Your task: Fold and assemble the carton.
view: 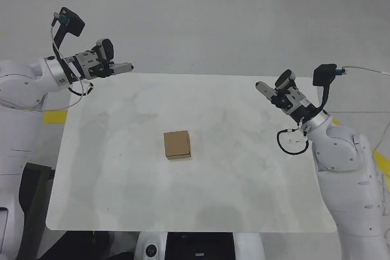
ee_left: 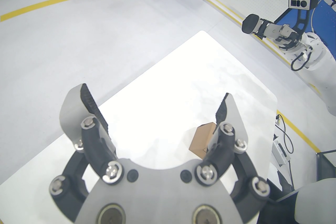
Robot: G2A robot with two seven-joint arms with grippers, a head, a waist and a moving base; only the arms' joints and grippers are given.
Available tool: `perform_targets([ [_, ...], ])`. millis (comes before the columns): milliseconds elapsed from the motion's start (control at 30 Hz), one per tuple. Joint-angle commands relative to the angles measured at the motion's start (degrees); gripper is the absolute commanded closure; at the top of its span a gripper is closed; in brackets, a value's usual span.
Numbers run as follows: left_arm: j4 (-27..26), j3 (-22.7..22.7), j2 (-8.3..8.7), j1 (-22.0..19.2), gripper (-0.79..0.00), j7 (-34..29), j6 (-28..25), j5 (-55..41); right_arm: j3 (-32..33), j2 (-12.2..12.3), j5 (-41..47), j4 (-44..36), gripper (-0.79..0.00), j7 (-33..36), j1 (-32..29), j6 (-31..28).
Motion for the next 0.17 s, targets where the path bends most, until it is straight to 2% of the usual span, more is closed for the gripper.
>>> perform_targets([
  [0,0.0,0.0,0.0,0.0,-0.785,0.0,0.0,0.0,0.0,0.0,0.0,0.0,-0.784,0.0,0.0,0.0],
  [133,0.0,0.0,0.0,0.0,-0.784,0.0,0.0,0.0,0.0,0.0,0.0,0.0,-0.784,0.0,0.0,0.0],
])
